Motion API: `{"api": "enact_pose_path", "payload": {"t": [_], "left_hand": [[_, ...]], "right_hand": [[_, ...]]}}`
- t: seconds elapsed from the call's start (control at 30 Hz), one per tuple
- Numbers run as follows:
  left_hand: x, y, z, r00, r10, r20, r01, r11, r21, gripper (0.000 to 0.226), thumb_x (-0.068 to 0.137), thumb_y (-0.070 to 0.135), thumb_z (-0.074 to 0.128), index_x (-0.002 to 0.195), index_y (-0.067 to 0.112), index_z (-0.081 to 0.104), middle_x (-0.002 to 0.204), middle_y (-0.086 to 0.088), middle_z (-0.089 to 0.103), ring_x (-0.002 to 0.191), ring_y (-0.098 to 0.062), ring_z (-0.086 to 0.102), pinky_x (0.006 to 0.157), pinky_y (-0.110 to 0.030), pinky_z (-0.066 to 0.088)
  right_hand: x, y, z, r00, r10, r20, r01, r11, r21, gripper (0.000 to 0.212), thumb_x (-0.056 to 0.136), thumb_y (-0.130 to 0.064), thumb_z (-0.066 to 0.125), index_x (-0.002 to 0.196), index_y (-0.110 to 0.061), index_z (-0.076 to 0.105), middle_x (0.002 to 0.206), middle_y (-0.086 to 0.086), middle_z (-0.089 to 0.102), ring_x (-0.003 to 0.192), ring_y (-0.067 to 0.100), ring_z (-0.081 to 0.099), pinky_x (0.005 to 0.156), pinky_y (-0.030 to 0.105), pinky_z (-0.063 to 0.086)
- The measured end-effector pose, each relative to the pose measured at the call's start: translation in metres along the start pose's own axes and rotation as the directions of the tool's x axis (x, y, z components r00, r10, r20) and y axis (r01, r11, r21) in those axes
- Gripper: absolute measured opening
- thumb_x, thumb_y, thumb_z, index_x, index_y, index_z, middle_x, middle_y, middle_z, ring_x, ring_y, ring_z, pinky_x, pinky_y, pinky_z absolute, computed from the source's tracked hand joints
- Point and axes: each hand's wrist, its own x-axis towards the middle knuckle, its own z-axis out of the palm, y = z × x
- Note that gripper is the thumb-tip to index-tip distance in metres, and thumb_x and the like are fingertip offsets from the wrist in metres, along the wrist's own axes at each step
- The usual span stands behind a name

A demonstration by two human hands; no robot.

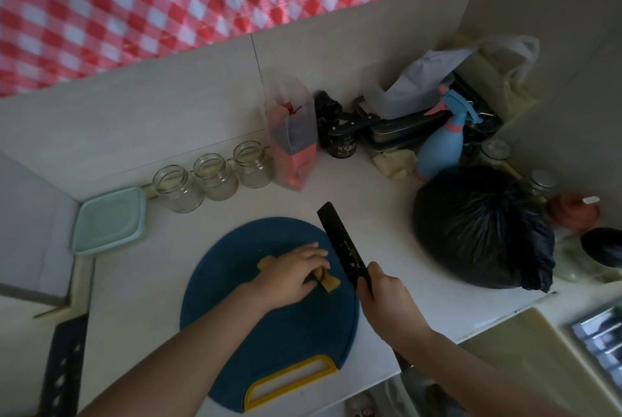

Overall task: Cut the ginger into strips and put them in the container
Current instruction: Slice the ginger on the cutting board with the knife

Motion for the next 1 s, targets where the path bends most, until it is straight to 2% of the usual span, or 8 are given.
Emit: {"api": "enact_pose_path", "payload": {"t": [0.07, 0.13, 0.27, 0.47, 0.53, 0.67, 0.77, 1.0], "left_hand": [[0.002, 0.003, 0.003, 0.997, -0.034, -0.064, 0.032, 0.999, -0.032, 0.023, 0.089, 0.025, 0.061, 0.110, 0.014, 0.061, 0.119, 0.002, 0.055, 0.111, -0.010, 0.046, 0.096, -0.024, 0.038], [0.000, 0.008, 0.010, 0.990, -0.063, -0.128, 0.060, 0.998, -0.030, 0.023, 0.088, 0.031, 0.062, 0.096, 0.009, 0.062, 0.100, -0.001, 0.057, 0.093, -0.009, 0.045, 0.080, -0.021, 0.037], [-0.010, 0.018, 0.025, 0.975, -0.084, -0.205, 0.077, 0.996, -0.045, 0.024, 0.089, 0.028, 0.062, 0.106, 0.011, 0.065, 0.106, -0.002, 0.059, 0.100, -0.010, 0.048, 0.086, -0.018, 0.038], [-0.013, 0.028, 0.032, 0.950, -0.123, -0.288, 0.118, 0.992, -0.034, 0.030, 0.087, 0.020, 0.064, 0.115, 0.009, 0.065, 0.112, -0.006, 0.060, 0.107, -0.018, 0.054, 0.090, -0.018, 0.037], [-0.015, 0.029, 0.032, 0.935, -0.146, -0.322, 0.142, 0.989, -0.035, 0.031, 0.086, 0.020, 0.066, 0.115, 0.009, 0.063, 0.110, -0.004, 0.062, 0.104, -0.016, 0.056, 0.086, -0.018, 0.038], [-0.021, 0.028, 0.035, 0.932, -0.140, -0.335, 0.142, 0.990, -0.018, 0.025, 0.073, 0.021, 0.079, 0.088, 0.012, 0.062, 0.083, -0.001, 0.064, 0.077, -0.015, 0.061, 0.064, -0.022, 0.045], [-0.029, 0.027, 0.041, 0.935, -0.134, -0.329, 0.144, 0.989, 0.008, 0.026, 0.066, 0.020, 0.083, 0.084, 0.016, 0.065, 0.078, 0.002, 0.061, 0.070, -0.012, 0.060, 0.058, -0.021, 0.045], [-0.036, 0.027, 0.040, 0.922, -0.165, -0.351, 0.194, 0.980, 0.049, 0.029, 0.061, 0.028, 0.086, 0.079, 0.015, 0.067, 0.072, 0.002, 0.063, 0.064, -0.012, 0.061, 0.056, -0.021, 0.047]], "right_hand": [[-0.004, 0.002, 0.002, 1.000, 0.012, -0.006, -0.012, 1.000, 0.021, 0.018, 0.102, -0.028, 0.036, 0.092, -0.014, 0.043, 0.067, 0.000, 0.054, 0.052, 0.015, 0.049, 0.042, 0.023, 0.035], [-0.006, 0.002, 0.003, 1.000, 0.001, -0.023, 0.000, 1.000, 0.022, 0.019, 0.101, -0.028, 0.037, 0.090, -0.014, 0.042, 0.065, -0.002, 0.051, 0.051, 0.014, 0.047, 0.040, 0.022, 0.031], [0.006, -0.001, 0.002, 0.996, 0.053, -0.077, -0.050, 0.998, 0.046, 0.028, 0.097, -0.040, 0.047, 0.092, -0.013, 0.045, 0.071, -0.003, 0.053, 0.059, 0.015, 0.051, 0.043, 0.019, 0.032], [0.029, -0.012, 0.011, 0.984, 0.176, 0.010, -0.176, 0.975, 0.137, 0.048, 0.076, -0.046, 0.074, 0.098, -0.014, 0.045, 0.079, -0.005, 0.051, 0.066, 0.008, 0.049, 0.047, 0.019, 0.034], [0.028, -0.010, 0.017, 0.986, 0.168, 0.013, -0.168, 0.974, 0.151, 0.045, 0.078, -0.042, 0.074, 0.098, -0.013, 0.046, 0.078, -0.007, 0.049, 0.065, 0.005, 0.047, 0.047, 0.017, 0.032], [0.025, -0.007, 0.026, 0.981, 0.195, -0.004, -0.187, 0.946, 0.265, 0.032, 0.082, -0.031, 0.070, 0.095, -0.012, 0.048, 0.079, -0.004, 0.053, 0.066, 0.009, 0.051, 0.050, 0.020, 0.037], [0.023, -0.011, 0.031, 0.980, 0.198, -0.033, -0.180, 0.938, 0.296, 0.026, 0.085, -0.027, 0.067, 0.093, -0.013, 0.047, 0.078, -0.004, 0.052, 0.066, 0.010, 0.051, 0.050, 0.020, 0.038], [0.029, -0.015, 0.030, 0.994, 0.086, -0.064, -0.074, 0.982, 0.172, 0.022, 0.088, -0.025, 0.064, 0.095, -0.013, 0.047, 0.076, -0.007, 0.051, 0.065, 0.005, 0.048, 0.048, 0.016, 0.035]]}}
